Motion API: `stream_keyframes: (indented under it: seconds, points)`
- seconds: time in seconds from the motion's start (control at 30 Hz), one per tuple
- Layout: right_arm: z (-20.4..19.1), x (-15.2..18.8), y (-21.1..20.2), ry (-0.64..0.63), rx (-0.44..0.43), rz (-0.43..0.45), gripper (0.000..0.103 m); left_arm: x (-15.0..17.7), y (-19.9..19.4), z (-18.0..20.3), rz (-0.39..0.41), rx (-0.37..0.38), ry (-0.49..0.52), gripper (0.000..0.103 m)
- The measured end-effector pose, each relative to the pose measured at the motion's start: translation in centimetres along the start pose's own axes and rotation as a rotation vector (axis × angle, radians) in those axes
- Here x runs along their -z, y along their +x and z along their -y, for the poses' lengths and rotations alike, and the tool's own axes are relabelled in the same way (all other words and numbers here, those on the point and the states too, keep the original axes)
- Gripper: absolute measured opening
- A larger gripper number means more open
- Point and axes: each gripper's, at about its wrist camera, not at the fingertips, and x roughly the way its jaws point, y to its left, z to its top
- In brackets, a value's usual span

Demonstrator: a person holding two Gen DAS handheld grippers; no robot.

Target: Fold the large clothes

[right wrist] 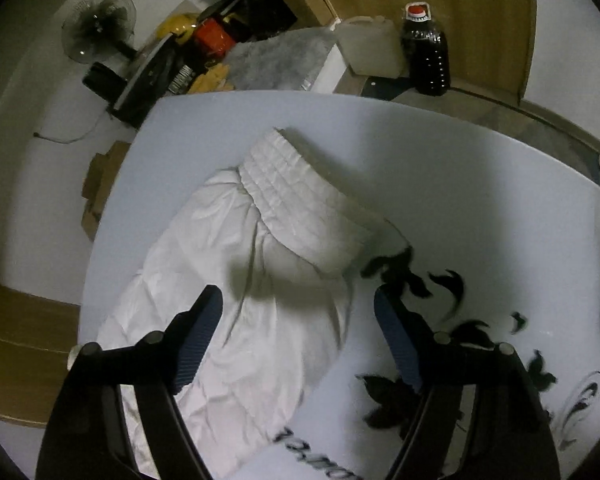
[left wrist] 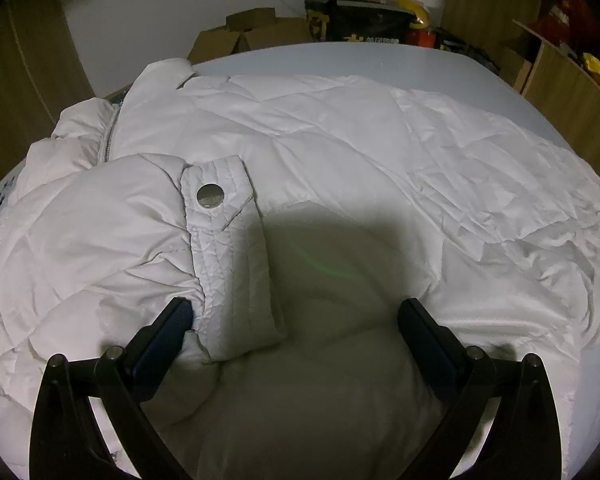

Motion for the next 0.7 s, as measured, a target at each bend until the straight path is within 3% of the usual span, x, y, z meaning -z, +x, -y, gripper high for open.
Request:
stream_keyframes:
  seconds: [0.03, 0.07, 0.1, 0.2, 0.27, 0.4, 0.53, 0.7]
  points:
    - [-0.2, -0.2, 0.0, -0.003, 0.008, 0.015, 0.077, -0.3, 0.2, 0.2, 0.005, 0.000, 0.000, 0.103]
    - [-0.5, -0.4, 0.4, -0.006, 0.025, 0.025, 0.065, -0.2, 0.1, 0.2, 0.014, 0.001, -0.001, 0.103]
    - [-0.7, -0.5, 0.6, -0.006, 0.043, 0.031, 0.042, 0.0, 0.0, 0.1, 0.027, 0.001, -0.002, 0.103]
    - [-1.0, -0.7, 1.0, 0.007, 0.092, 0.030, 0.020, 0.2, -0.1, 0.0, 0.058, 0.004, 0.000, 0.103]
    - [-1.6, -0.7, 0.7, 0.017, 0.105, 0.025, 0.013, 0.2, 0.0, -0.3, 0.065, 0.014, -0.003, 0.103]
    - [-6.8, 1.2, -6.1, -0.076, 0.015, 0.179, 0.012, 0.1, -0.6, -0.9, 0.047, 0.056, 0.012, 0.103]
    - [-15.6, 5.8, -15.1, -0.253, -0.129, 0.320, 0.012, 0.9, -4.0, -3.0, 0.037, 0.105, -0.047, 0.103]
    - [-26.5, 13.8, -21.4, -0.456, -0.268, 0.330, 0.012, 5.8, -11.5, -8.8, 0.096, 0.127, -0.129, 0.103]
